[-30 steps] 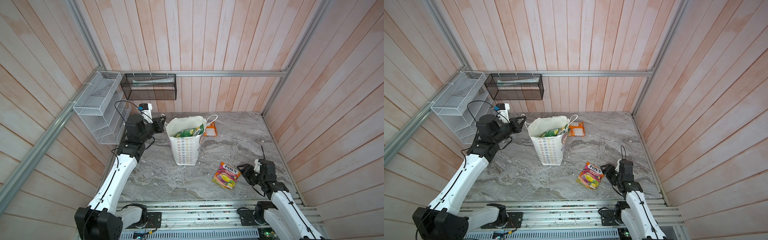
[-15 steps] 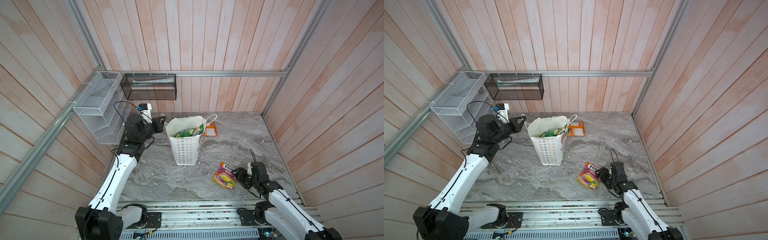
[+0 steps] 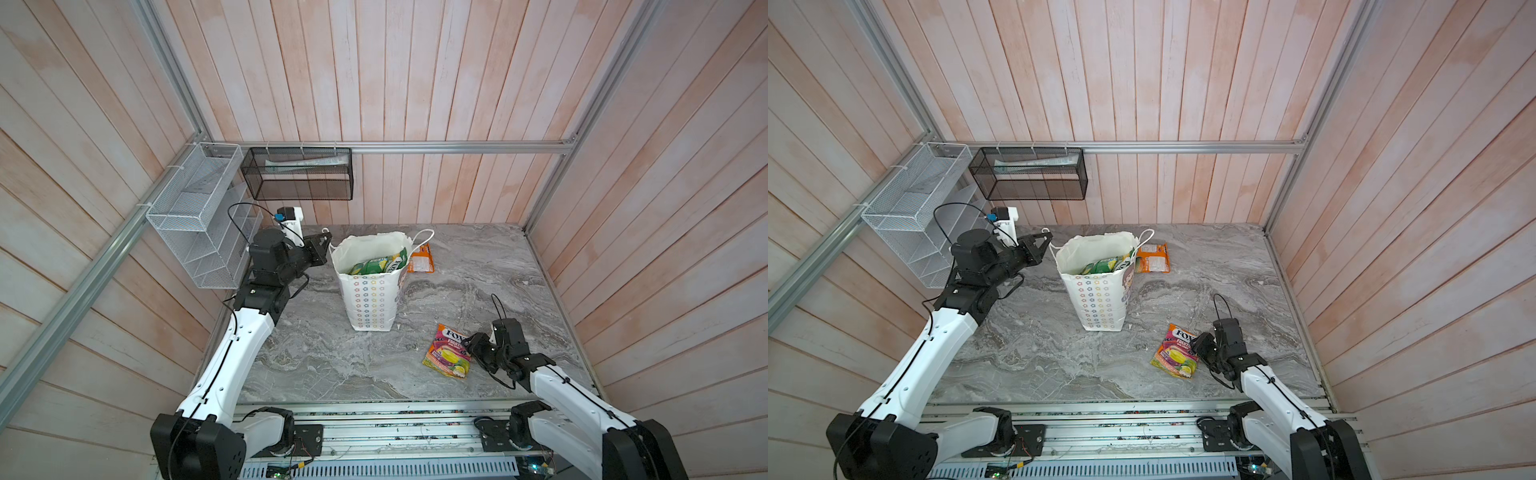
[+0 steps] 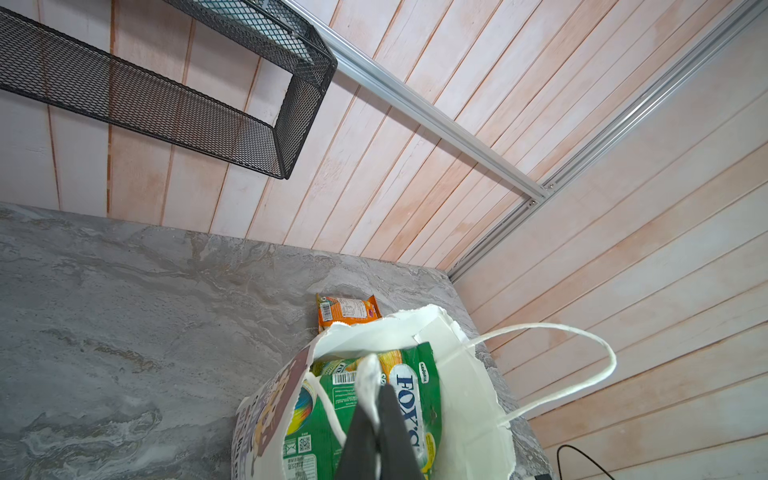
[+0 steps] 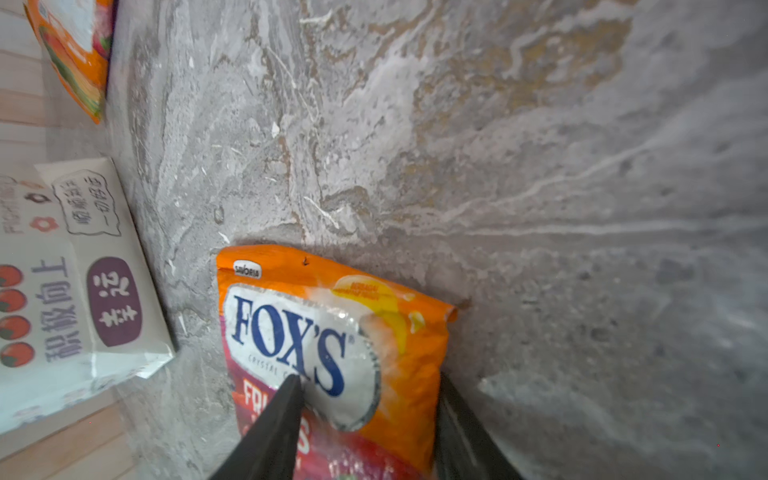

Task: Place the snacks into the paper bag
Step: Pick up the snack from the bottom-center of the table.

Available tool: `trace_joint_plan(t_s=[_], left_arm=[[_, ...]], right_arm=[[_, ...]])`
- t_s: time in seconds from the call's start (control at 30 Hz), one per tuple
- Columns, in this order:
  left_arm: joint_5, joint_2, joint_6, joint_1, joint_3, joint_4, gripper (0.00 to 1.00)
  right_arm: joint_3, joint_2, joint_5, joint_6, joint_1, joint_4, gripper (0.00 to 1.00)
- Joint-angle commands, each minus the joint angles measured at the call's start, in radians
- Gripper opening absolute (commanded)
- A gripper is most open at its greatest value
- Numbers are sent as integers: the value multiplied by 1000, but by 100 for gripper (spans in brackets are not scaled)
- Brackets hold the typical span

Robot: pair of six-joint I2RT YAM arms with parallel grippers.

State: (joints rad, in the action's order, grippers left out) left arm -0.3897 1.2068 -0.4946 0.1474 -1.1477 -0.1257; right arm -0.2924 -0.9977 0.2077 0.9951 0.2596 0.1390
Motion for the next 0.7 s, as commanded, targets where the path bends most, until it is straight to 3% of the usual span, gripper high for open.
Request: trace_joint_plan(t_s=[0.0, 0.2, 0.43, 0.67], left_arm=[[-19, -21, -5, -7, 7, 58, 0], [-22, -24, -6, -7, 6, 60, 0], [-26, -23, -9, -6, 8, 64, 0], [-25, -24, -10, -7, 8, 63, 0]], right_arm=[[6, -35, 4, 1, 7, 2, 42], [59, -49, 27, 22, 7, -73, 22], [-3, 23, 26, -4, 7, -62, 0], [-138, 81, 15, -48, 7, 6, 0]])
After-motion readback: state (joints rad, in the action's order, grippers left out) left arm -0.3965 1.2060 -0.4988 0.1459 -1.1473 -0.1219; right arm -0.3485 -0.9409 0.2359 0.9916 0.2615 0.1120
